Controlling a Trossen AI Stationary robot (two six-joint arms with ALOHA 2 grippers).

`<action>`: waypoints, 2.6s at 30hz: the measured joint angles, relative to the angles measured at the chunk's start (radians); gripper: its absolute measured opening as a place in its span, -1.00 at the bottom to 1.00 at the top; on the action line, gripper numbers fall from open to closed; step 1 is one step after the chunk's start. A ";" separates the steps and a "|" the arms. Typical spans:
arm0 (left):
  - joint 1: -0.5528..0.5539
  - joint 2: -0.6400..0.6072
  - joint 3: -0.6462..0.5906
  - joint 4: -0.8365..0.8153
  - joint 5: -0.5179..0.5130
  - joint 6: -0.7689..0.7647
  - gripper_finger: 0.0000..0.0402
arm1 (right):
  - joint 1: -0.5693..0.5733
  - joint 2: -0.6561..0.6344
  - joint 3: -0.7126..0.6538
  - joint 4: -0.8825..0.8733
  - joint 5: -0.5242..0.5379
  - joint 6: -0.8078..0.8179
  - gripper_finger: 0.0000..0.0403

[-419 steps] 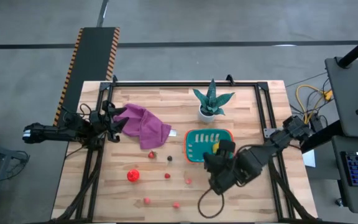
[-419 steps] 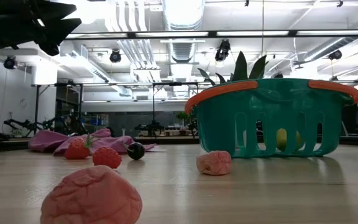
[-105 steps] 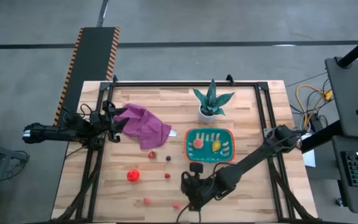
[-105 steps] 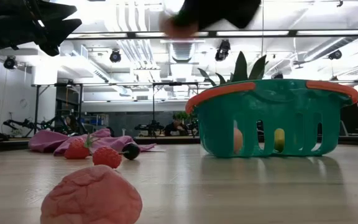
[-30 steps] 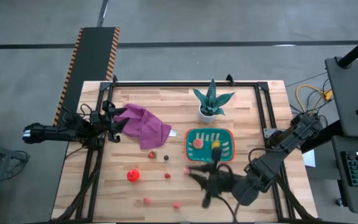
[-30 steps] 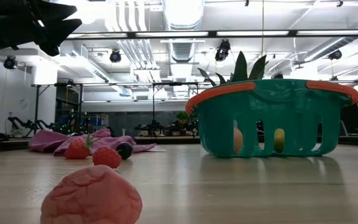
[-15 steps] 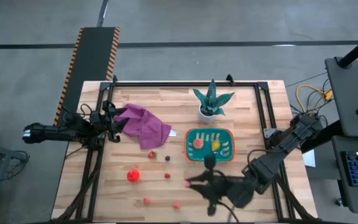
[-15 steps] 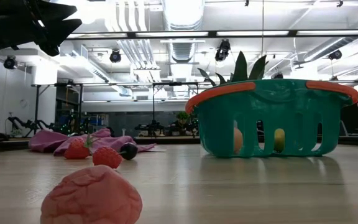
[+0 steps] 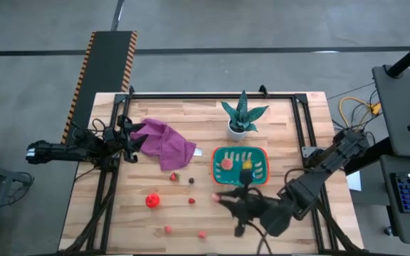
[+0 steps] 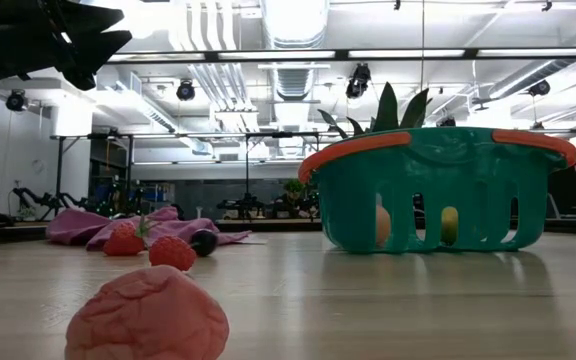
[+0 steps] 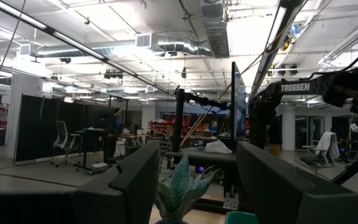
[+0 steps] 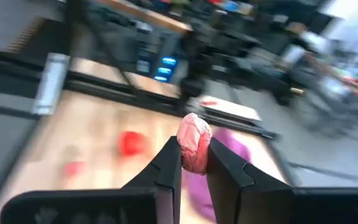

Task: Pick and placing Produce into tupperware
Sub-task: Put the top apricot into the green basket

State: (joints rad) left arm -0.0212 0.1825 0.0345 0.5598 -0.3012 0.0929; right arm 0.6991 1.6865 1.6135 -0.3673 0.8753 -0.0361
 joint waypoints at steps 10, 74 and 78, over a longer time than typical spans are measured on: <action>0.000 0.000 0.000 0.000 0.000 0.000 -0.01 | 0.015 -0.031 0.001 0.026 -0.062 -0.082 -0.77; 0.000 0.000 0.000 0.006 -0.003 0.038 -0.01 | -0.382 -0.400 -0.758 -0.181 -0.455 0.948 -0.77; 0.000 -0.001 0.000 0.006 -0.003 0.038 -0.01 | -0.382 -0.358 -0.727 -0.283 -0.451 1.017 -0.77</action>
State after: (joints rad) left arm -0.0212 0.1820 0.0343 0.5663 -0.3046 0.1310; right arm 0.3176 1.3280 0.8862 -0.6507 0.4242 0.9811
